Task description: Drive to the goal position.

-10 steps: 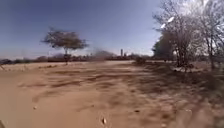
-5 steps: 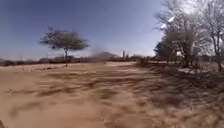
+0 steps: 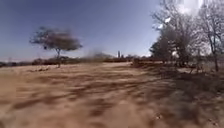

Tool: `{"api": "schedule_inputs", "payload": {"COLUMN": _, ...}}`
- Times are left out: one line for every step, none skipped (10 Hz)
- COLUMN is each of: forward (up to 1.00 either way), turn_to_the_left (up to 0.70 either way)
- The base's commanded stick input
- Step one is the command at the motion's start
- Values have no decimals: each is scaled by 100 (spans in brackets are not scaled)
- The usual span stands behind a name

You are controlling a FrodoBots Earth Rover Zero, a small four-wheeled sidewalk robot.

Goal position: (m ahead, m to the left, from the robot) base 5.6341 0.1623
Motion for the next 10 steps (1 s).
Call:
{"api": "schedule_inputs", "payload": {"forward": 100, "turn_to_the_left": -27}}
{"api": "schedule_inputs", "payload": {"forward": 100, "turn_to_the_left": 0}}
{"api": "schedule_inputs", "payload": {"forward": 100, "turn_to_the_left": 0}}
{"api": "schedule_inputs", "payload": {"forward": 100, "turn_to_the_left": 0}}
{"api": "schedule_inputs", "payload": {"forward": 100, "turn_to_the_left": 0}}
{"api": "schedule_inputs", "payload": {"forward": 100, "turn_to_the_left": 0}}
{"api": "schedule_inputs", "payload": {"forward": 100, "turn_to_the_left": 0}}
{"api": "schedule_inputs", "payload": {"forward": 100, "turn_to_the_left": 0}}
{"api": "schedule_inputs", "payload": {"forward": 100, "turn_to_the_left": 0}}
{"api": "schedule_inputs", "payload": {"forward": 100, "turn_to_the_left": 0}}
